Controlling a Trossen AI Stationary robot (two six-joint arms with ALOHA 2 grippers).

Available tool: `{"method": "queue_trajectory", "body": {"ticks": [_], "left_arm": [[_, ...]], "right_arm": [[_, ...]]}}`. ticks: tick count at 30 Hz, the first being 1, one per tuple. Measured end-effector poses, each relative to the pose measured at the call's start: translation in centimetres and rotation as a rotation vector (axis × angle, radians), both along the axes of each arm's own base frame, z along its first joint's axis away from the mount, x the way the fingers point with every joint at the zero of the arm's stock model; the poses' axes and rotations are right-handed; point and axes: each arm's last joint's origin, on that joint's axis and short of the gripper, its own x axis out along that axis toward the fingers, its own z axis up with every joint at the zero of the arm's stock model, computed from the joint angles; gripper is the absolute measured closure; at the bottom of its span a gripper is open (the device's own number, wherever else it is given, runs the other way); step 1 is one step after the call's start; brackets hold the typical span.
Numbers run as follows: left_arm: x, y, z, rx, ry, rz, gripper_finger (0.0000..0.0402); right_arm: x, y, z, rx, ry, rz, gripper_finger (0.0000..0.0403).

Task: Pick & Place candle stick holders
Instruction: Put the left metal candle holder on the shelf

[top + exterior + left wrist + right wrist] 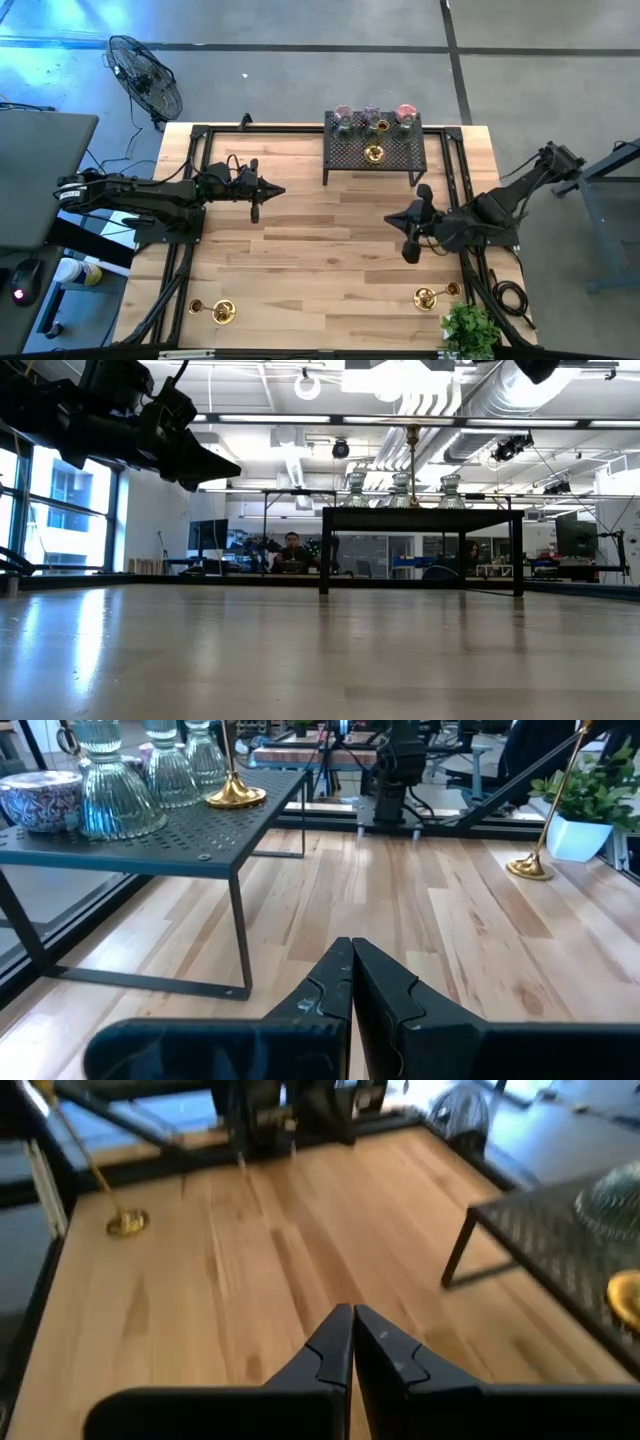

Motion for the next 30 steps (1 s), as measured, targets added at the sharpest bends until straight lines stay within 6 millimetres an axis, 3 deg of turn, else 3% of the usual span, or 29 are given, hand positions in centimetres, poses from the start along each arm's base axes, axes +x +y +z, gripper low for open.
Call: {"method": "queue_trajectory", "body": {"ticks": [12, 18, 23, 30], "left_arm": [[-0.1, -0.2, -0.8, 0.011, 0.080, -0.071, 0.0401], [0.6, -2.3, -0.3, 0.040, 0.126, -0.210, 0.0401], [1.2, -5.1, 2.2, 0.051, 0.416, -0.276, 0.0401], [-0.6, -10.0, 8.6, -0.055, 0.823, -0.292, 0.0401]], "right_arm": [[-1.7, 0.3, -3.1, -0.059, 0.160, -0.017, 0.0402], [-1.3, 0.3, -5.6, -0.072, 0.127, -0.014, 0.0402], [-0.6, 0.0, -7.7, -0.058, 0.073, 0.029, 0.0402], [-0.2, -0.2, -9.5, -0.069, -0.028, 0.087, 0.0402]]}}
